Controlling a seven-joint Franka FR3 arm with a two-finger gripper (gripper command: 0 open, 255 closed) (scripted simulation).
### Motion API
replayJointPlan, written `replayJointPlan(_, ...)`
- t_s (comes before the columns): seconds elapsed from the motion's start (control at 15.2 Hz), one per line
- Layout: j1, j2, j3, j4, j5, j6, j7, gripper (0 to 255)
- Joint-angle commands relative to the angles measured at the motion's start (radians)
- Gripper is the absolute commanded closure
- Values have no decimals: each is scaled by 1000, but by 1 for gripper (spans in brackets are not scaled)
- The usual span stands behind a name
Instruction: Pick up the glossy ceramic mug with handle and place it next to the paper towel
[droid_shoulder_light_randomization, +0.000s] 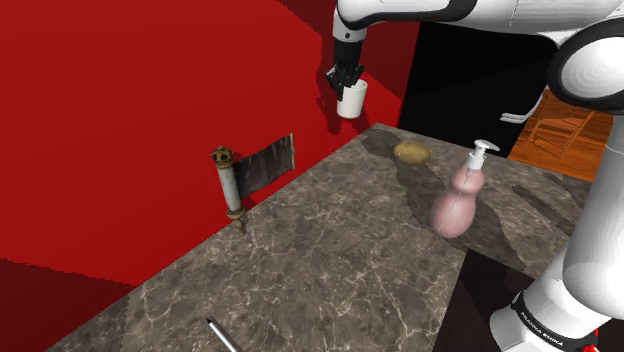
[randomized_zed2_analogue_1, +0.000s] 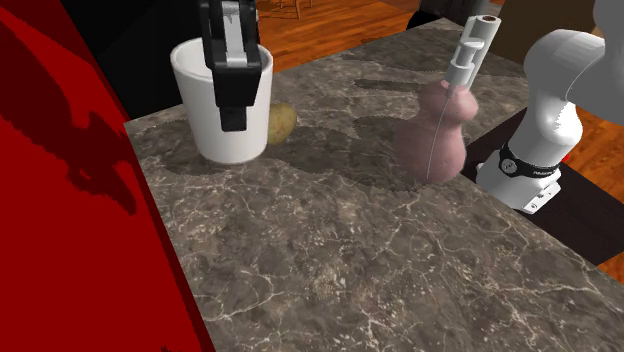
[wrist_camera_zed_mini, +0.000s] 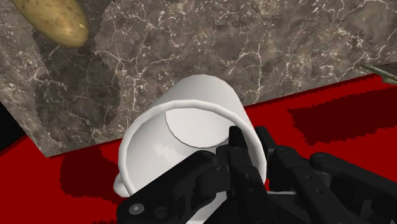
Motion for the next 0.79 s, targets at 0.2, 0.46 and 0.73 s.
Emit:
replayJointPlan(0.2, 3, 23, 0, 99, -2, -76, -7, 255)
replayJointPlan(0.46, -45, -145, -19, -131, 26, -7, -63, 255)
replayJointPlan(0.73, -81, -287, -50, -308, 47, 35, -127, 255)
